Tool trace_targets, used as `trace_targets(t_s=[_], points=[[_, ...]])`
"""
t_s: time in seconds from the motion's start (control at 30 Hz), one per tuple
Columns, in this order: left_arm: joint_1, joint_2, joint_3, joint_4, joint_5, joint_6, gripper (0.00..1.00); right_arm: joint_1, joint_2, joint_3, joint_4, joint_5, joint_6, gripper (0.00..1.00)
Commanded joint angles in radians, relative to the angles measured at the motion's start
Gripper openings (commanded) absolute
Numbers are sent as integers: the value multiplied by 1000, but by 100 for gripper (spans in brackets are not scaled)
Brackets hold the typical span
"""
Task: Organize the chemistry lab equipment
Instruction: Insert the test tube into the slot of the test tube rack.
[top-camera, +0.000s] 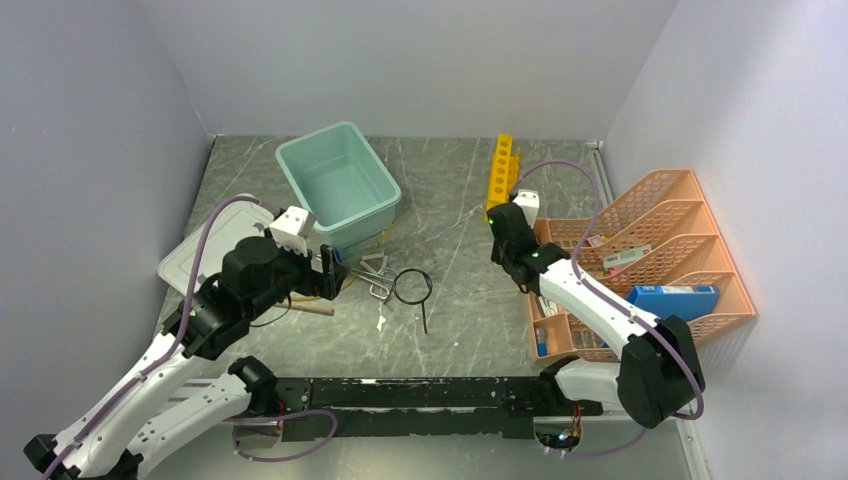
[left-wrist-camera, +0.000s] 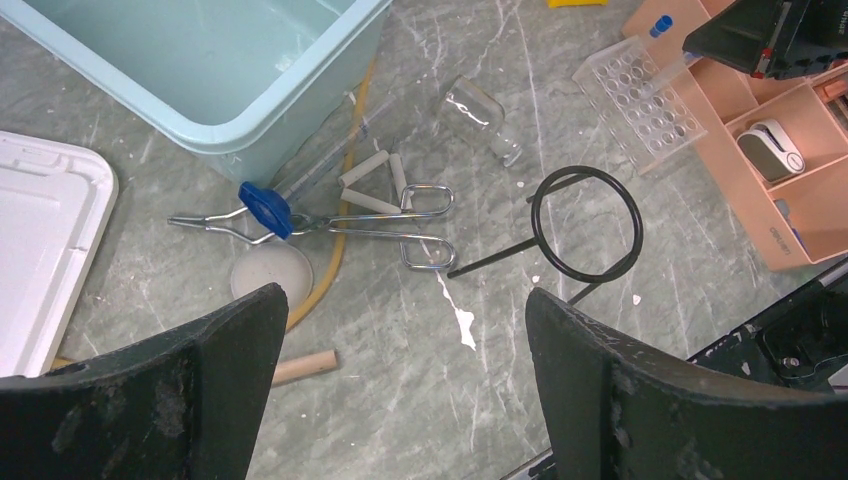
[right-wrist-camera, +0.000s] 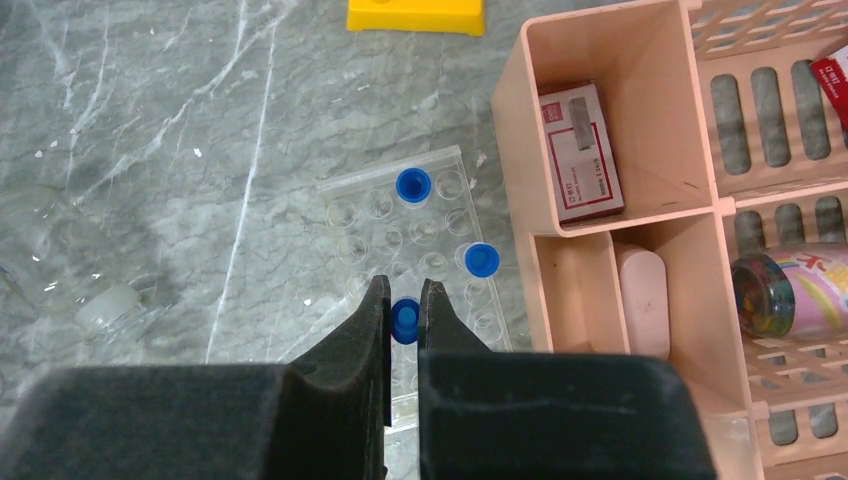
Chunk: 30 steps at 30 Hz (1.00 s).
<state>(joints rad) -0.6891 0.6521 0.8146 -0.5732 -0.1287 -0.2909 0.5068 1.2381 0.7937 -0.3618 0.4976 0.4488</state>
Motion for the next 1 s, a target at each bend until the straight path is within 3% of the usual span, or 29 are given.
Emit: trace_targets(t_s=[0.0, 0.67, 0.97], points=[[-3, 1, -5, 16, -11, 15, 92, -21, 10, -15, 33, -22, 16, 0], [-3, 9, -5, 19, -7, 15, 92, -36, 96, -15, 41, -56, 33, 0], [-3, 17, -5, 19, -6, 16, 92, -40, 115, 19, 15, -43, 49, 27]])
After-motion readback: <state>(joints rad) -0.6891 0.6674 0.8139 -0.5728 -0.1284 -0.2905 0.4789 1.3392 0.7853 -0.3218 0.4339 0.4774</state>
